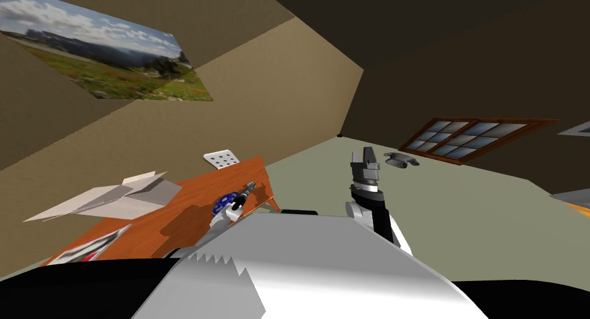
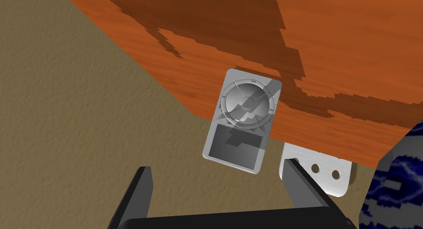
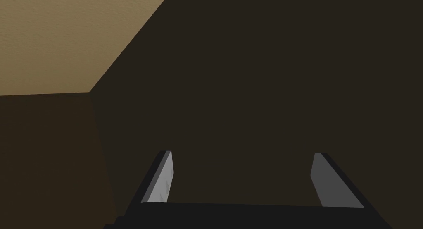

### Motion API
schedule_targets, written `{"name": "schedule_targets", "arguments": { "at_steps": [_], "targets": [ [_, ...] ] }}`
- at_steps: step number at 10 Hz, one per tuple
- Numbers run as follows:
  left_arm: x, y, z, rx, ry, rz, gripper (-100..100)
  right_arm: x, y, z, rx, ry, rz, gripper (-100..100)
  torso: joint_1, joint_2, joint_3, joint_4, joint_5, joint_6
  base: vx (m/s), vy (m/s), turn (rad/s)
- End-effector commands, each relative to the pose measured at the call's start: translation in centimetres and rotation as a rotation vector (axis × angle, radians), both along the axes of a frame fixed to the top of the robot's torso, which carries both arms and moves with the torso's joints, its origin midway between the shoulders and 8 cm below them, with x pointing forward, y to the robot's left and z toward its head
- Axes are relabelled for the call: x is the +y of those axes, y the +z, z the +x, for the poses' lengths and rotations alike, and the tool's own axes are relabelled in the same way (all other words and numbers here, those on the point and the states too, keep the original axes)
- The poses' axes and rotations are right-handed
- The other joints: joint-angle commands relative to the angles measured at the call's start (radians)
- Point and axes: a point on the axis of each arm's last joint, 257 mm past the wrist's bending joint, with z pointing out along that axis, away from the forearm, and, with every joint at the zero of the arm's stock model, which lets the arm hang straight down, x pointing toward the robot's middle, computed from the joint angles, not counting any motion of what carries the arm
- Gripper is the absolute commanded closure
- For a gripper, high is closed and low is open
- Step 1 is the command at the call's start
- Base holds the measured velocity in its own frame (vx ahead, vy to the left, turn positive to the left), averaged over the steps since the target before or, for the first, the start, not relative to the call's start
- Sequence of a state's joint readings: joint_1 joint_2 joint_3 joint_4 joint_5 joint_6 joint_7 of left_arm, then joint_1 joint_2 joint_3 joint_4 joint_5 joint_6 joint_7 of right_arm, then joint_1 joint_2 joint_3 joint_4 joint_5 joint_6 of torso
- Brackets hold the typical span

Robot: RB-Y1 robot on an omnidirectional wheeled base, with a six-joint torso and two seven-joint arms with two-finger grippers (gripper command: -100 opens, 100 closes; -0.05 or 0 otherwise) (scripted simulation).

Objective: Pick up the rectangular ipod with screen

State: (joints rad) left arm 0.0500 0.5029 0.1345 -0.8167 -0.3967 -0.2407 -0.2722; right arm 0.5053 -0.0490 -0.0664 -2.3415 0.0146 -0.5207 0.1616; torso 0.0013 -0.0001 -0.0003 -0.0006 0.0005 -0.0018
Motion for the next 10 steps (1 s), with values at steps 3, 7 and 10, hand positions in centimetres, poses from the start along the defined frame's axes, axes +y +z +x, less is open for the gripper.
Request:
{"name": "schedule_targets", "arguments": {
  "at_steps": [3,7,10],
  "targets": [
    [3.1,-1.9,-2.0,0.105,0.037,0.045,-100,0.0,0.0,0.0,0.000,0.000,0.000,0,0.000,0.000,0.000,0.000,0.000,0.000,0.012,-0.015,-0.129],
    [6.4,-3.4,-4.4,0.223,0.082,0.098,-100,0.0,0.0,0.0,0.000,0.000,0.000,0,0.000,-0.001,0.000,0.000,0.000,0.000,0.021,-0.012,-0.121],
    [8.4,-3.8,-5.8,0.287,0.110,0.129,-100,0.0,0.0,0.0,0.000,0.000,0.000,0,0.001,0.000,0.000,0.000,0.000,-0.001,0.022,-0.004,-0.089]
  ]
}}
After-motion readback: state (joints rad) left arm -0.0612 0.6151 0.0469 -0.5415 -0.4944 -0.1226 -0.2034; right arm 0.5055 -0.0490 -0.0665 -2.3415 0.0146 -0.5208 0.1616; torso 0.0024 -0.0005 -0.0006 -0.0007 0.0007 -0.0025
